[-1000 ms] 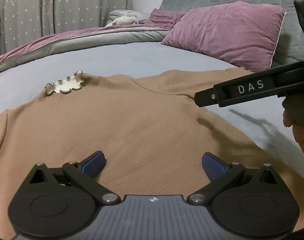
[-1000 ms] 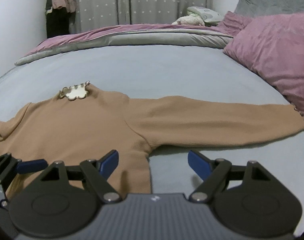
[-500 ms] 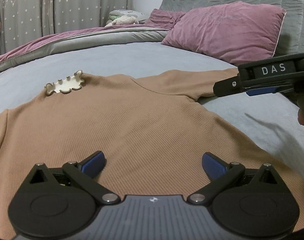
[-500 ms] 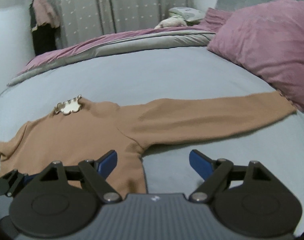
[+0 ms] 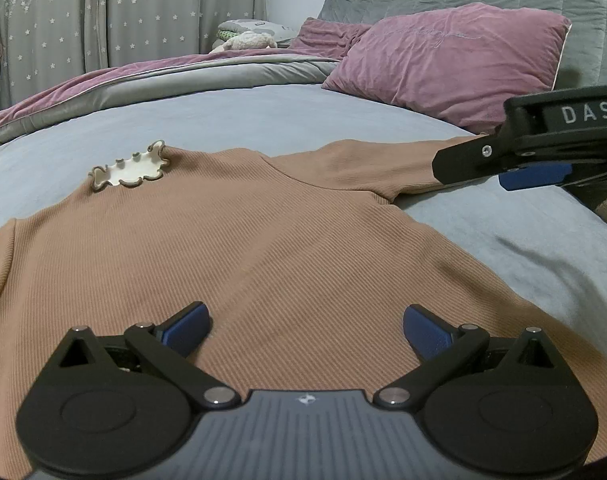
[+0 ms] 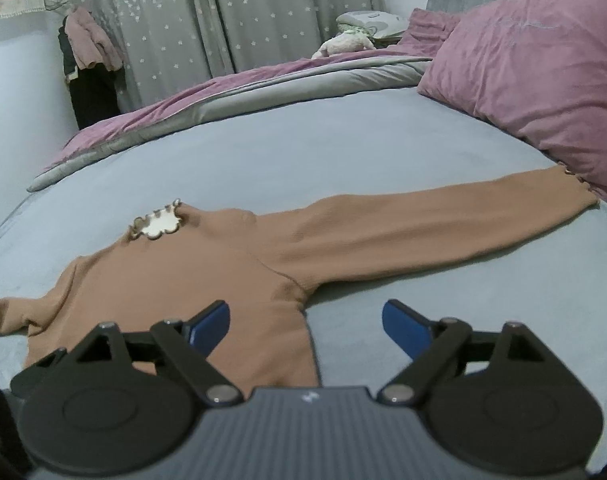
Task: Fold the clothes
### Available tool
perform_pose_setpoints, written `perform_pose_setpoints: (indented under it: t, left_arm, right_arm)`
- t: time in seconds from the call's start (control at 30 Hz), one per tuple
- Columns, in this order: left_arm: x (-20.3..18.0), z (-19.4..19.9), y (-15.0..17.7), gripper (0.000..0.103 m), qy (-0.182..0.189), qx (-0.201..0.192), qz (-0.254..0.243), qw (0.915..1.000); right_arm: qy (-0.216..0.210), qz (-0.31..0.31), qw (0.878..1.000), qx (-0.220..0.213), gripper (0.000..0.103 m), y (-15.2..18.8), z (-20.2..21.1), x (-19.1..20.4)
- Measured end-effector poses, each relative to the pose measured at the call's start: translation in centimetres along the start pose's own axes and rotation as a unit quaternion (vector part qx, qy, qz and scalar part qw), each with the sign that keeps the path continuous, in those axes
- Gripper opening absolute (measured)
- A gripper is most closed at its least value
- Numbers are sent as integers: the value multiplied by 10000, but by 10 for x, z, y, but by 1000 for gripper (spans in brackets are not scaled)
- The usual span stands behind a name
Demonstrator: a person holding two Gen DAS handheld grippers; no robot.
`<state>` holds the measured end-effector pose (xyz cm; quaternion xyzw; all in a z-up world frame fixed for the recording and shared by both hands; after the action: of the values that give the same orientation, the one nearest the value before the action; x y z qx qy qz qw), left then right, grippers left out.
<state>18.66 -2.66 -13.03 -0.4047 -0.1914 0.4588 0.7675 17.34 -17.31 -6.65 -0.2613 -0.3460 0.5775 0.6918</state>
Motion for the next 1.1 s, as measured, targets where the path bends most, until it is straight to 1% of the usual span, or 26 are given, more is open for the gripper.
perform_pose_setpoints:
  t: [0.2,0.57,0.73,0.83,0.9,0.97,1.1]
  left_arm:
    - [0,0,0,103,7,-1,2,10000]
    - [-1,-3,-2,103,-17,-6,-70,10000]
    - [1,5,-2,103,16,126,-56,9999]
    - [5,17,-1,103,46,161,-31,9999]
    - [14,25,1,103,-55,234,65,9997]
    - [28,33,1,103,-284,296,220,9989]
    - [52,52,3,103,-609,281,411,9969]
  right_arm:
    - [-72,-24,10000,-7,88,0,3,3]
    - [-6,61,10000,37,89,5,-4,6]
    - [-11,94,9999,94,89,8,-7,9]
    - [-25,128,9999,99,90,9,-9,10]
    - [-40,153,9998,104,90,9,-9,10]
    - [-63,175,9998,115,90,9,-10,12]
    - [-143,214,9996,131,90,10,-10,17]
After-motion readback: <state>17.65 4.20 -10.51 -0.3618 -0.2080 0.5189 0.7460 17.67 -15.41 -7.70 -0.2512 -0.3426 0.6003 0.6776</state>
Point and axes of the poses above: each gripper's, at about its wrist camera, not at the fingertips, and z roughly against the way its jaws point, x to its left, y to its underside, the point moved 10 cm from there along -z, roughly the way its jaws point, and after that the axes turned 1 degree about z, right-handed, at the moved point
